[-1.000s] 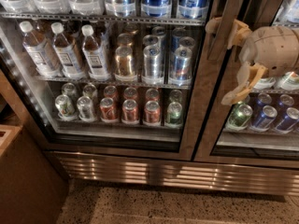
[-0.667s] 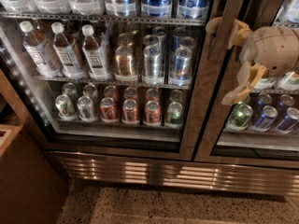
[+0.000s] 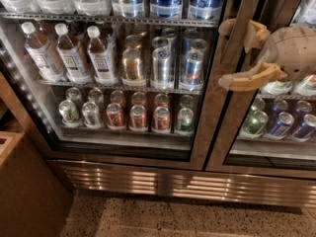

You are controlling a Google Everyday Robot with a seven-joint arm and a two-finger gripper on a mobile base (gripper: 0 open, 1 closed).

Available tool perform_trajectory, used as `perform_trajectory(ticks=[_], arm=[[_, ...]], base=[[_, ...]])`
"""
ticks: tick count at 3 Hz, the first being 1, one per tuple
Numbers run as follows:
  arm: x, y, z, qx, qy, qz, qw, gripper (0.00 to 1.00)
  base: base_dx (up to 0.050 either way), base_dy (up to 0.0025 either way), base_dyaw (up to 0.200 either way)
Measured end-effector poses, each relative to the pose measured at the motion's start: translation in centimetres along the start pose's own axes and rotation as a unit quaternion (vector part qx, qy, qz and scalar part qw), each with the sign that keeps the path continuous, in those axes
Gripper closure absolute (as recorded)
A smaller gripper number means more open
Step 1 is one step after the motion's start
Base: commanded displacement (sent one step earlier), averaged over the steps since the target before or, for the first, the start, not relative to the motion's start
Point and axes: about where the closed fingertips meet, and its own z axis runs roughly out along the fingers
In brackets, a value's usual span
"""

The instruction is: Open left fridge door

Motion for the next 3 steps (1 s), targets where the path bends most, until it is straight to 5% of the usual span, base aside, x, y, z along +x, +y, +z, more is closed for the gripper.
perform_trajectory(ticks=[2,3], arm=[[0.08,-0.24,-0.26,-0.004,0.002,-0.001,1.0,0.89],[0.12,-0.23,-0.29,-0.006,0.003,-0.001,1.0,1.0]], base=[[0.0,0.0,0.0],[0.0,0.0,0.0]])
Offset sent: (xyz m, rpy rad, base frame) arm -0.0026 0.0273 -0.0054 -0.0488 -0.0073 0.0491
